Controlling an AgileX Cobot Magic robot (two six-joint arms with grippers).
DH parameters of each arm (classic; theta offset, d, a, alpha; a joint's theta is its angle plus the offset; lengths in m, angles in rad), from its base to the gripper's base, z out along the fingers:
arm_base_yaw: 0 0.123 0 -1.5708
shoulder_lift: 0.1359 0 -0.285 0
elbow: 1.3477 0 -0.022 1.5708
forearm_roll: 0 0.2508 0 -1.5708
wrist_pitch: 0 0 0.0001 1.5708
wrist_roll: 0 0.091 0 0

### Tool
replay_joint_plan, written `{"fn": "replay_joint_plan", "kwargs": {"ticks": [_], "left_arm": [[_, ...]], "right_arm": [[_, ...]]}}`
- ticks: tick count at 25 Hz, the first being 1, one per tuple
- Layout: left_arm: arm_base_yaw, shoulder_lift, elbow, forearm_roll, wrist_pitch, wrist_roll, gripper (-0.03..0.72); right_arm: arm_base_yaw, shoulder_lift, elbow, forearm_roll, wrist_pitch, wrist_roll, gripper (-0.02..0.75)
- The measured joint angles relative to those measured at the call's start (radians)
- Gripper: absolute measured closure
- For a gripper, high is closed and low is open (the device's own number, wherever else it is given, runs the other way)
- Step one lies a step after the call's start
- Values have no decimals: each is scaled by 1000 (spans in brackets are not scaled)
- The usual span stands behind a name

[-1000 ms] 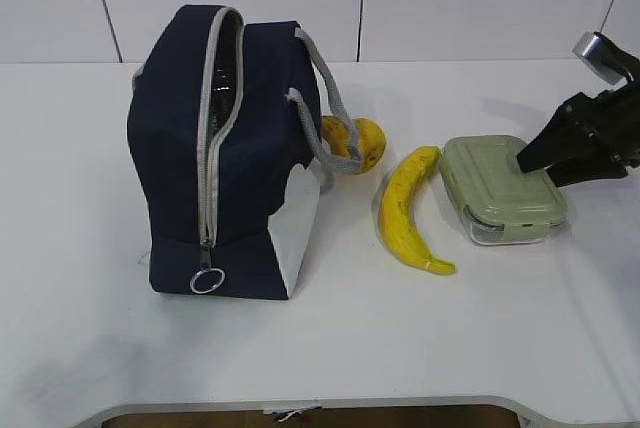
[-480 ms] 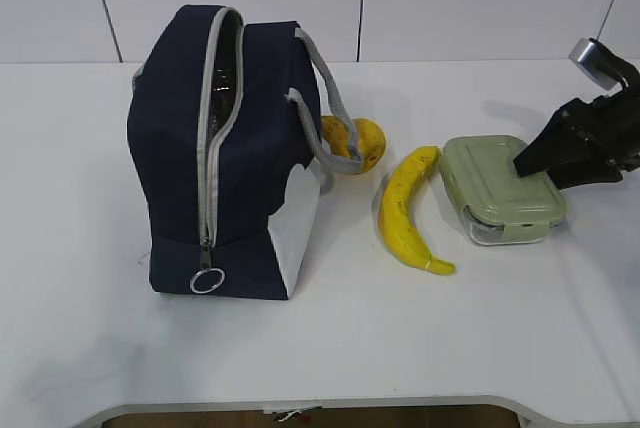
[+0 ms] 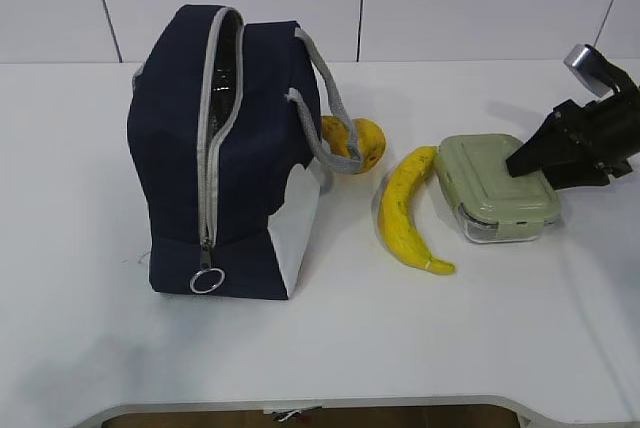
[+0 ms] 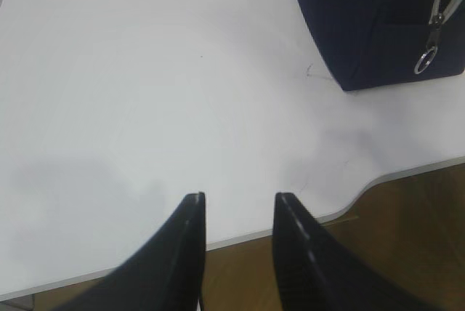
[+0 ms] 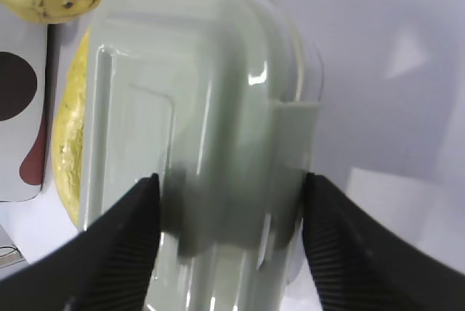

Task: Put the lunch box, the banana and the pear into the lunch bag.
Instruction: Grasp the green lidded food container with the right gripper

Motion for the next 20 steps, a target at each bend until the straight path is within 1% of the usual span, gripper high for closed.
{"fn": "replay_joint_plan", "kwargs": {"ticks": [10,20], "left_arm": [[0,0,0,0,0,0,445],[0,0,0,0,0,0,445]], "right_arm": [[-2,0,-2,15,0,0,364],[-2,0,-1,15,0,0,374]]}}
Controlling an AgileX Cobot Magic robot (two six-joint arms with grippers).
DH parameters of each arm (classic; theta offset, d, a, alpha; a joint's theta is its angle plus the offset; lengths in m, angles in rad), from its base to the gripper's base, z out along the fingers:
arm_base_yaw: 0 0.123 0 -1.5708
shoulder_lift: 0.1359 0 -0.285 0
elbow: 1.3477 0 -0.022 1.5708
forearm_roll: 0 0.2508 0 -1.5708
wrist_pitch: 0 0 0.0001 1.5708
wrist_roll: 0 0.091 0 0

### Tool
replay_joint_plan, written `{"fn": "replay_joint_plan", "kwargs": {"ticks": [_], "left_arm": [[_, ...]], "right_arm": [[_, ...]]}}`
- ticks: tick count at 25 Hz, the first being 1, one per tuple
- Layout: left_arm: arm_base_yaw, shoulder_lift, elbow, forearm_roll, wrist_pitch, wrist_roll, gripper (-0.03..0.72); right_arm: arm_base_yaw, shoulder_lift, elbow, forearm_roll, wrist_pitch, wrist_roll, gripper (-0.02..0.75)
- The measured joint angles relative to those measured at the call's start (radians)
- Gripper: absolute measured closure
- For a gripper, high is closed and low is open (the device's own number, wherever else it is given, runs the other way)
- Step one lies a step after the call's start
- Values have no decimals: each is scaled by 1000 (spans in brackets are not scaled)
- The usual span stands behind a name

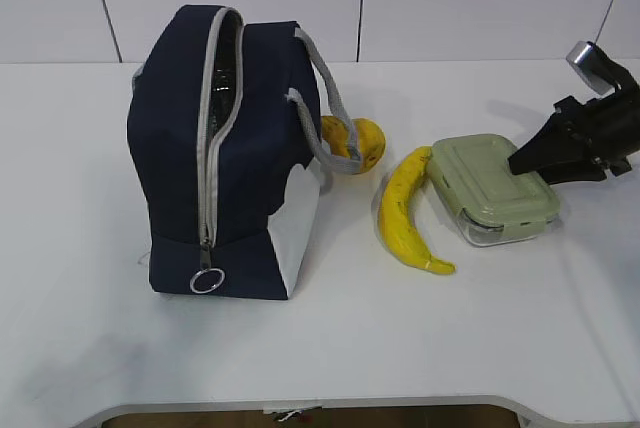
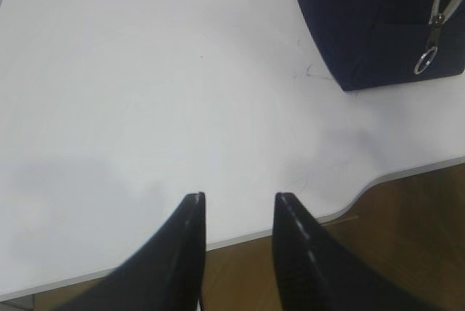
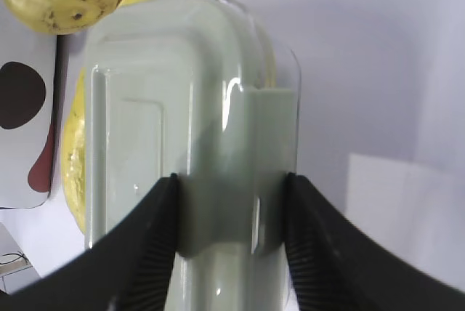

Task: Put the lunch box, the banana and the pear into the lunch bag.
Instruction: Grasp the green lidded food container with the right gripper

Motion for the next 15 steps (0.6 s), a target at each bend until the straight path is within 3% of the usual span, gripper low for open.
{"fn": "replay_joint_plan", "kwargs": {"ticks": [15], "left_arm": [[0,0,0,0,0,0,445]], "right_arm": [[0,0,0,-2,0,0,320]]}}
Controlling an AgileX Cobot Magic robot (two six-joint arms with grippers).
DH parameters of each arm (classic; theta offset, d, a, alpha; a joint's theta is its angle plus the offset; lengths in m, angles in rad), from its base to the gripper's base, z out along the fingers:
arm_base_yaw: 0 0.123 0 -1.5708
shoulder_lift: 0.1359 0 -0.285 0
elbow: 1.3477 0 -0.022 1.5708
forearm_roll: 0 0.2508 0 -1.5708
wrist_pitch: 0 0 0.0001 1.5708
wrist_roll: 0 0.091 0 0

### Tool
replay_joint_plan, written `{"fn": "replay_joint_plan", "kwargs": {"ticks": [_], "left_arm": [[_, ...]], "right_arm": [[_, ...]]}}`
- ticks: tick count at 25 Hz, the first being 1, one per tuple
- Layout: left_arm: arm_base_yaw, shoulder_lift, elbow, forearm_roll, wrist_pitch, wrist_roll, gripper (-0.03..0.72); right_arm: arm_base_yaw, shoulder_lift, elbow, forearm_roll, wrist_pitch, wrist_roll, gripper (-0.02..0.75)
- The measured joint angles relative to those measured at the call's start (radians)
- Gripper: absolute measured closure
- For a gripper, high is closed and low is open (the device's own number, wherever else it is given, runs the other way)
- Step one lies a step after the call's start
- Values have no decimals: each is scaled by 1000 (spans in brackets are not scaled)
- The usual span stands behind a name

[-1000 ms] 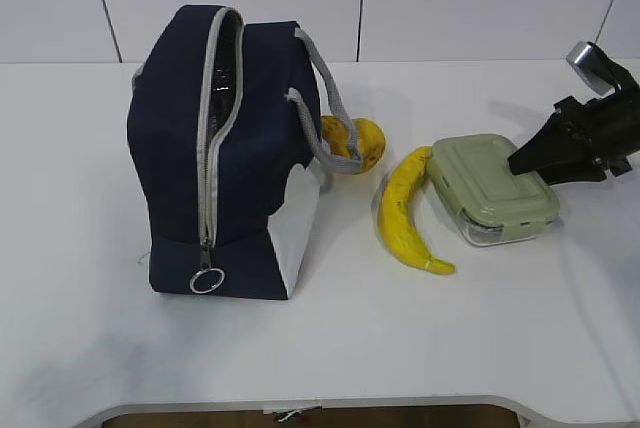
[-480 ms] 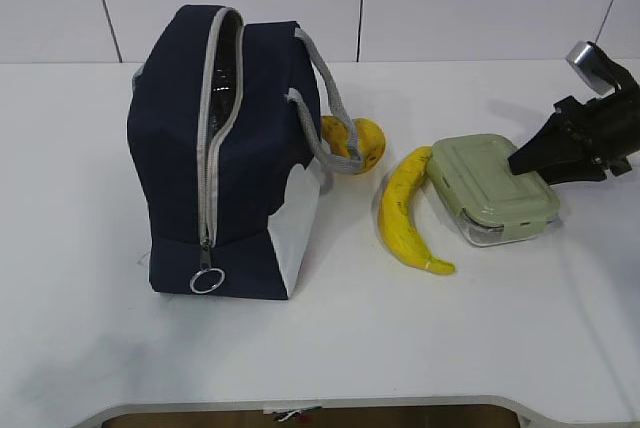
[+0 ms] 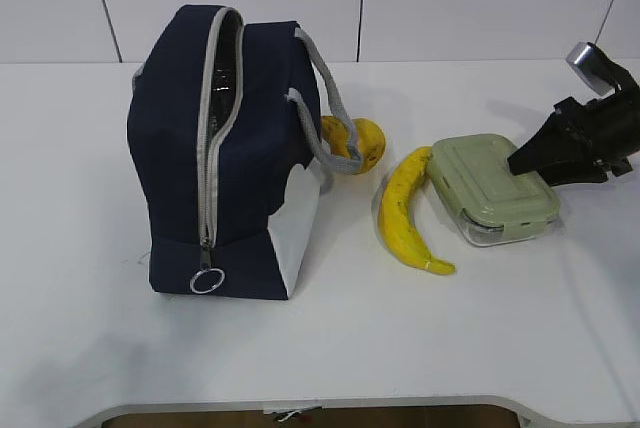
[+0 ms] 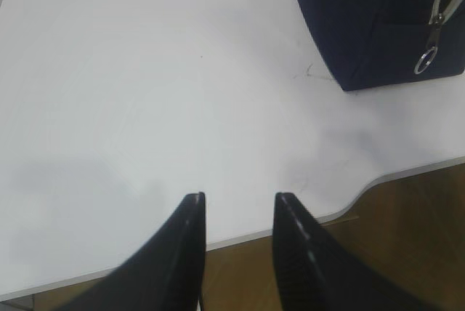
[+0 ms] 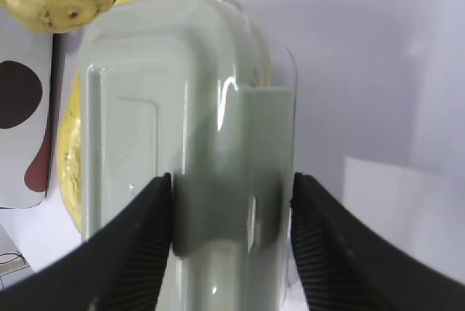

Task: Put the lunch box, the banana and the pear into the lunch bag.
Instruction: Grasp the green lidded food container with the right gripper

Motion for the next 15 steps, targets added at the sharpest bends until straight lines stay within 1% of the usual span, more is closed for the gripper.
{"fn": "replay_joint_plan", "kwargs": {"ticks": [3,8,15], "left_arm": [[0,0,0,0,0,0,445],[0,0,0,0,0,0,445],[0,0,0,0,0,0,445]], "right_arm": [[0,0,0,0,0,0,317],[0,1,0,-4,0,4,279],[0,5,0,-5,0,60,269]]}}
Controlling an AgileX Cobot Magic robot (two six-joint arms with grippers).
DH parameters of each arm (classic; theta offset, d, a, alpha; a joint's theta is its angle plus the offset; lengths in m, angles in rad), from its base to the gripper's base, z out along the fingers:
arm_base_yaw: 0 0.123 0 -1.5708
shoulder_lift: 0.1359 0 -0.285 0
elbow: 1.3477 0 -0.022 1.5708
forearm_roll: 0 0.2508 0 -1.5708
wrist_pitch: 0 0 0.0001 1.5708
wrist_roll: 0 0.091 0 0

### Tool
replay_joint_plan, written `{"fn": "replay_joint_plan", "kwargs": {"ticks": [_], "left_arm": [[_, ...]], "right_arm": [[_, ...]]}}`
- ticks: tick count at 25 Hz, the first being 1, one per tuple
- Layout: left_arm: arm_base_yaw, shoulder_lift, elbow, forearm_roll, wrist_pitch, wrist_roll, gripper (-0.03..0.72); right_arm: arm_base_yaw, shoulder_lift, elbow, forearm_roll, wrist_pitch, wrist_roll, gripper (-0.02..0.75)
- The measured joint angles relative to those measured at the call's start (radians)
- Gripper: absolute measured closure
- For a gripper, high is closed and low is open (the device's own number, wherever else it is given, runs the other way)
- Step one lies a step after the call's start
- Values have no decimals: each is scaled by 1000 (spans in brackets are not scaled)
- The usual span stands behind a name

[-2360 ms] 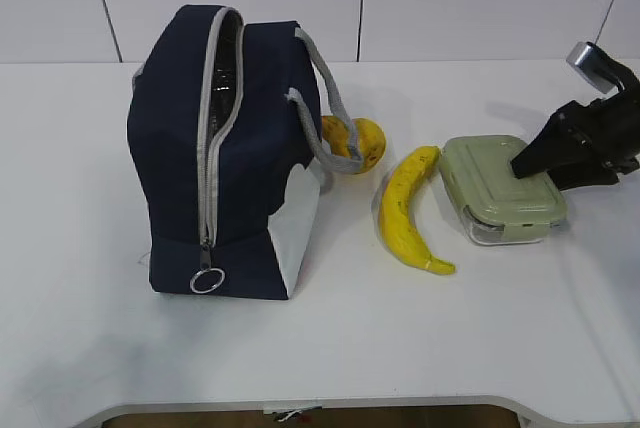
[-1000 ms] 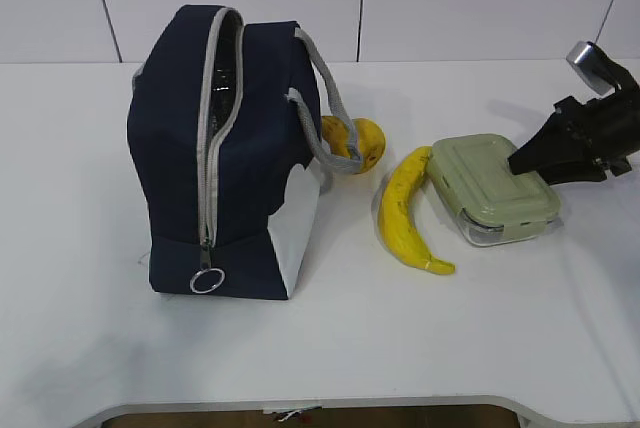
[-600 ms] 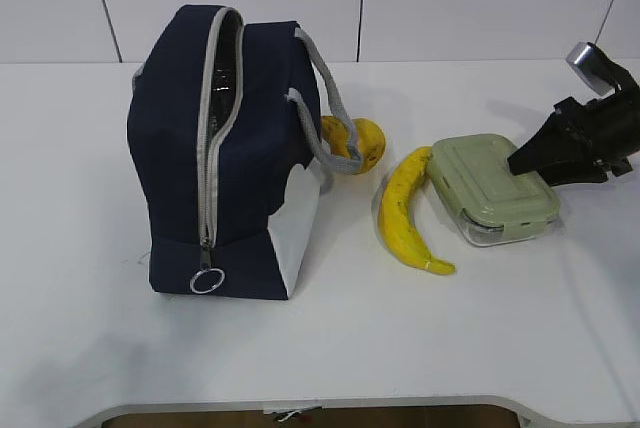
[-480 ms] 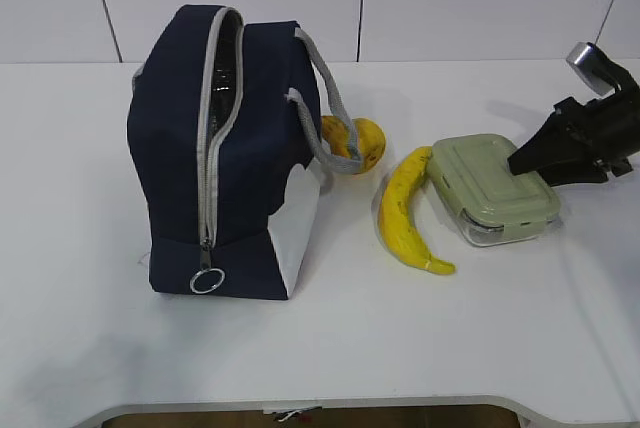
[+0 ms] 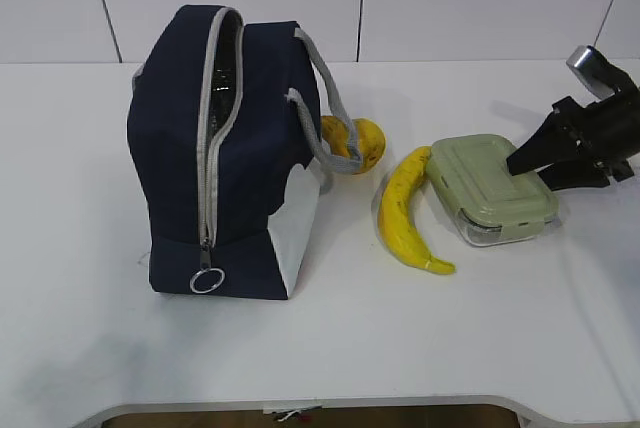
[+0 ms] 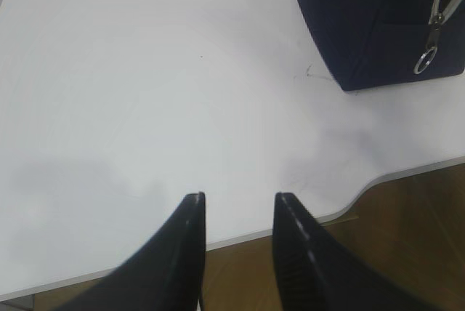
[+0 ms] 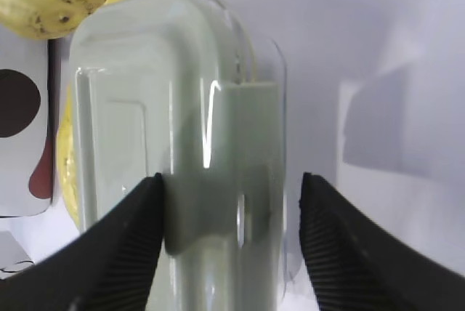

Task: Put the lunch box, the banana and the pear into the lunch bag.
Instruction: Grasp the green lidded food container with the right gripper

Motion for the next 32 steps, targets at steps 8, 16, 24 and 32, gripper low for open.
{"fn": "replay_joint_plan", "kwargs": {"ticks": [8,16,24,32], "left_arm": [[0,0,0,0,0,0,445],[0,0,0,0,0,0,445],[0,0,0,0,0,0,445],[0,0,0,0,0,0,445]], "right_arm": [[0,2,0,-1,0,88,269],[16,2,0,-6,0,100,244],[20,-12,0,-44,0,155,237],[20,-19,0,-45,0,157,237]]}}
